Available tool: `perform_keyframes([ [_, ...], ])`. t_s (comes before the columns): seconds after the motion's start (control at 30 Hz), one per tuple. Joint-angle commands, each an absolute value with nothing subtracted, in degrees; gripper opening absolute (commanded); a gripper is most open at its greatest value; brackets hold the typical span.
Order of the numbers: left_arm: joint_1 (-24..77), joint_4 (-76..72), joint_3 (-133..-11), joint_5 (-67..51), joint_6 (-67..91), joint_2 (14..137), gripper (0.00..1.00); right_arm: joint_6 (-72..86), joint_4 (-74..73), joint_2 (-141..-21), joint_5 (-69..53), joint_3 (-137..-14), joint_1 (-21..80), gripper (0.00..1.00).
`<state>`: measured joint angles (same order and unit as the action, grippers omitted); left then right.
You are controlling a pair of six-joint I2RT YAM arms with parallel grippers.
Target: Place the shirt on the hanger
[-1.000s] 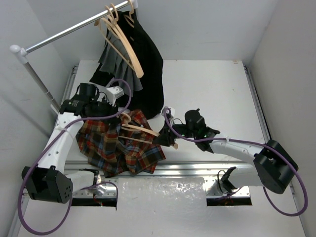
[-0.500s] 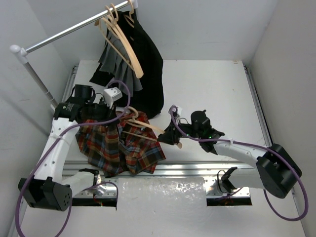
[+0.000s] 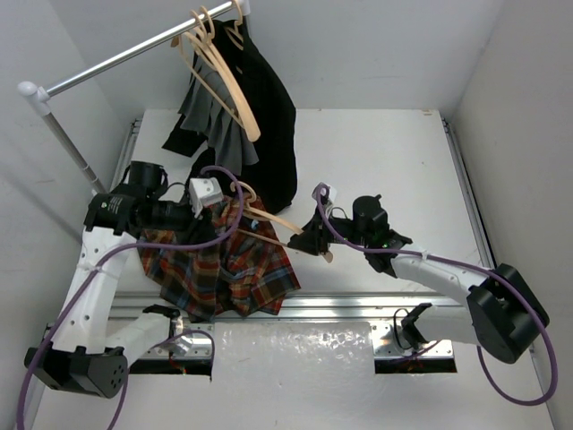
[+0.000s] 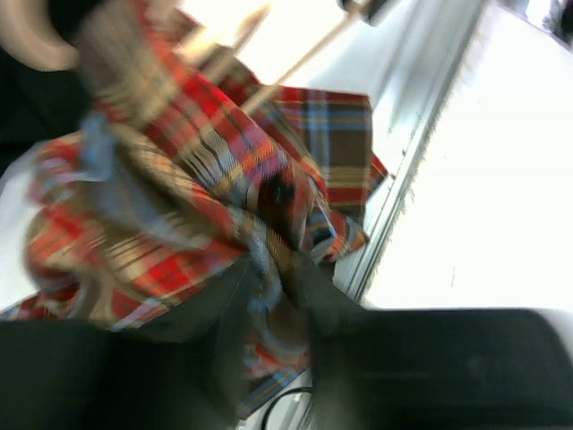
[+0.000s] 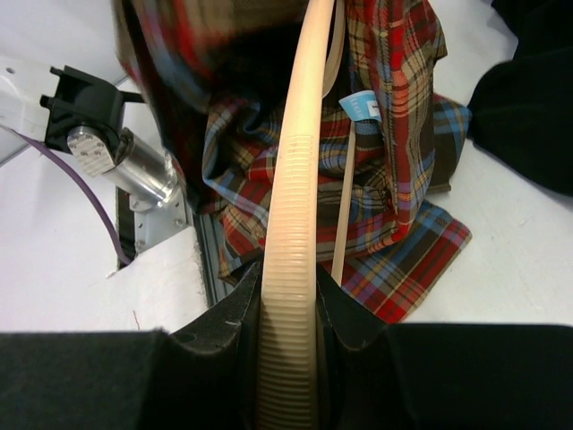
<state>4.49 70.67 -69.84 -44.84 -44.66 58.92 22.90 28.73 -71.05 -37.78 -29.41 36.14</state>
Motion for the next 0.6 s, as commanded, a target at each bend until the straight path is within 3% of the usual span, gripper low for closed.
perform_keyframes([
  [0.0,7.63,75.59,-71.28,-47.12,-51.50,55.38,0.32,21.27,35.86,-70.93,-39.37,-32.26,35.77,0.00],
  [0.17,9.67,71.91,-74.70,-35.01,-49.94,53.61,0.48,20.74,38.14,-70.66,-39.73,-29.97,35.77,0.00],
  [0.2,9.67,69.98,-74.97,-32.20,-47.40,53.70,0.99,20.66,38.06,-70.66,-39.73,-29.88,35.77,0.00],
  [0.33,9.67,58.91,-73.65,-22.86,-42.90,55.80,1.00,19.60,37.44,-71.10,-40.25,-30.93,35.86,0.00],
  [0.57,9.49,64.93,-78.22,-32.60,-39.45,64.86,0.99,18.63,34.72,-70.58,-39.90,-32.52,35.86,0.00],
])
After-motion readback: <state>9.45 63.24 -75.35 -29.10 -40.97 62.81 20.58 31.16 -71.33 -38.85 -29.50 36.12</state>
